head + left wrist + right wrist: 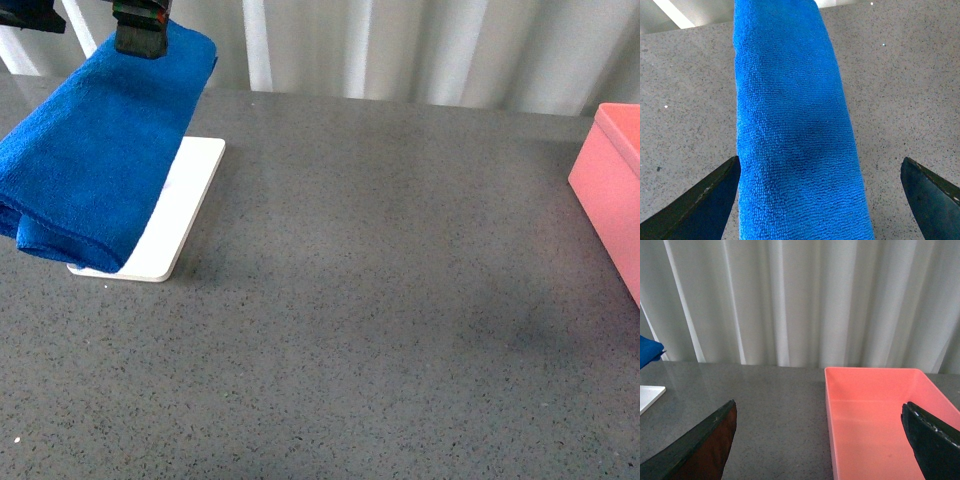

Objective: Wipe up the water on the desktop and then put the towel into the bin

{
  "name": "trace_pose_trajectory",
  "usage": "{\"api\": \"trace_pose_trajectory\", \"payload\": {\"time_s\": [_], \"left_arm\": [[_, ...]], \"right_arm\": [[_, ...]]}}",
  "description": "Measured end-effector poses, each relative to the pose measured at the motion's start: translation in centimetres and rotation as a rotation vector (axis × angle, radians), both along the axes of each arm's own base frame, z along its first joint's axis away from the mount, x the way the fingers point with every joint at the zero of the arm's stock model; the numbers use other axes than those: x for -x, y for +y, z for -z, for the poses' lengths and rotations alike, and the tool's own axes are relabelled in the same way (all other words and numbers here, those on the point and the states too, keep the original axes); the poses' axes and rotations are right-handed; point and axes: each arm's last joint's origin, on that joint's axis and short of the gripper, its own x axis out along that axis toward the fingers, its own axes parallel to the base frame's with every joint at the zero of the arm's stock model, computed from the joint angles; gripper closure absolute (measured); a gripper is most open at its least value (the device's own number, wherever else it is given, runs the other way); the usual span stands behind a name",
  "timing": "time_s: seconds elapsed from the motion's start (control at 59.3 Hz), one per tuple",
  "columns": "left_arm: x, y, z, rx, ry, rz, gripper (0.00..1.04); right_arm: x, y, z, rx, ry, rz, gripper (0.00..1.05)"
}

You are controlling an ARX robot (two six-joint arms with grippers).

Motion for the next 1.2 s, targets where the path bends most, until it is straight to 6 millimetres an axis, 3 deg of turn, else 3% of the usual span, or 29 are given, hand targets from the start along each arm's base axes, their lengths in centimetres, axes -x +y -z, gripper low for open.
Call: {"api": "trace_pose_trajectory", "payload": {"time_s": [0.27,0.641,0.91,1.197], "left_arm": [[-1.3,-0.4,0.6,0.012,-0.022,0.003,0.07],[-2.5,0.0,3.5,-0.025,0.039,-0.017,0.07],[-2.7,-0.2,4.4,-0.028,0.05,-0.018,0.08],[-2.7,-0.1,4.6,-0.047,0.043,-0.039,0.64]], "right_arm": [[0.0,0.0,0.0,0.0,0.0,0.0,0.07],[0.0,0.0,0.0,0.0,0.0,0.0,0.07],[0.0,0.0,0.0,0.0,0.0,0.0,0.07],[0.0,0.0,0.0,0.0,0.0,0.0,0.07]]}}
